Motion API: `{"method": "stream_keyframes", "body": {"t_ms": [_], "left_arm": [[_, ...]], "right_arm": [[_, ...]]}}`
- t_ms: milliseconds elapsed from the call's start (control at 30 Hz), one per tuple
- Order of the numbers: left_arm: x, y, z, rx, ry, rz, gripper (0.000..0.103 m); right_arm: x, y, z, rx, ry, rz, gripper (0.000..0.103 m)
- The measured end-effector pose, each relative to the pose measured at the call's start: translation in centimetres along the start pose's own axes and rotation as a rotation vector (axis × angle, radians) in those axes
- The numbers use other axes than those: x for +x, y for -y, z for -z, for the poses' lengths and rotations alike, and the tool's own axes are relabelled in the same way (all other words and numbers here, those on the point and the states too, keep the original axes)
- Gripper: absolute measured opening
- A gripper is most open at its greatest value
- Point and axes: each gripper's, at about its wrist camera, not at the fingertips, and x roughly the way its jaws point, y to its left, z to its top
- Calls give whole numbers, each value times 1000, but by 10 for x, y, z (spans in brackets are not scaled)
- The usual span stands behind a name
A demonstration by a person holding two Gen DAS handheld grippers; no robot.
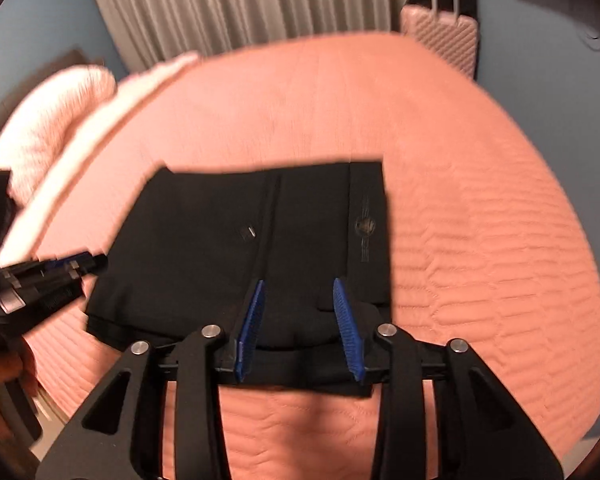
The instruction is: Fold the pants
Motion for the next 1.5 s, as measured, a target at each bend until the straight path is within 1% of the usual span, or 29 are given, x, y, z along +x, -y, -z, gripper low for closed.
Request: {"method": "stream_keyframes", "body": {"t_ms": [33,67,100,167,200,233,333,367,400,500,600,667,733,833,867,933,967,1000,1067,1233,1500], "left_arm": [[-9,-7,2,-6,6,8,30],[-20,-7,2,-15,14,11,32],[-31,-7,2,-20,26,19,34],[-53,-6,9,-20,50,17,35],[-63,-4,12,-16,60,17,37],[-68,5,17,-13,69,15,40],[-88,8,25,-4,91,-3,41],[-91,8,23,-6,95,-2,41],[-96,8,27,-6,99,-4,41],[-111,11,39,-4,111,-26,50],[-121,13,47,2,115,-44,50],[-127,13,50,2,120,-55,51],[-135,13,55,6,124,-79,57],[-142,13,59,4,133,-85,61],[-146,14,60,4,134,-82,61],[-151,14,62,3,137,-76,63],[-154,15,63,5,142,-76,65],[-156,16,64,8,146,-81,69],[-160,18,65,13,156,-91,72],[-167,21,71,25,161,-76,74],[-153,23,82,37,119,-75,75]], "right_arm": [[-10,-2,0,5,22,11,76],[-22,-9,1,1,51,16,81],[-31,-11,3,-7,63,20,81],[-44,-17,4,-10,73,27,81],[-46,-22,0,-5,78,28,81],[-54,-23,3,-1,79,17,81],[-66,-28,9,0,79,13,82],[-72,-32,10,-2,84,5,83],[-78,-35,12,-6,90,11,88],[-94,-37,15,-15,112,4,89],[-107,-38,16,-18,135,3,91],[-117,-39,16,-17,151,22,95],[-126,-40,16,-23,168,28,95],[-138,-41,15,-34,191,37,98],[-143,-42,14,-34,196,49,98],[-151,-42,13,-33,211,45,98],[-155,-43,13,-32,220,53,98],[-157,-44,13,-35,226,60,98],[-162,-45,13,-46,234,62,98],[-167,-44,15,-32,243,53,98],[-157,-40,23,-34,217,51,98]]}}
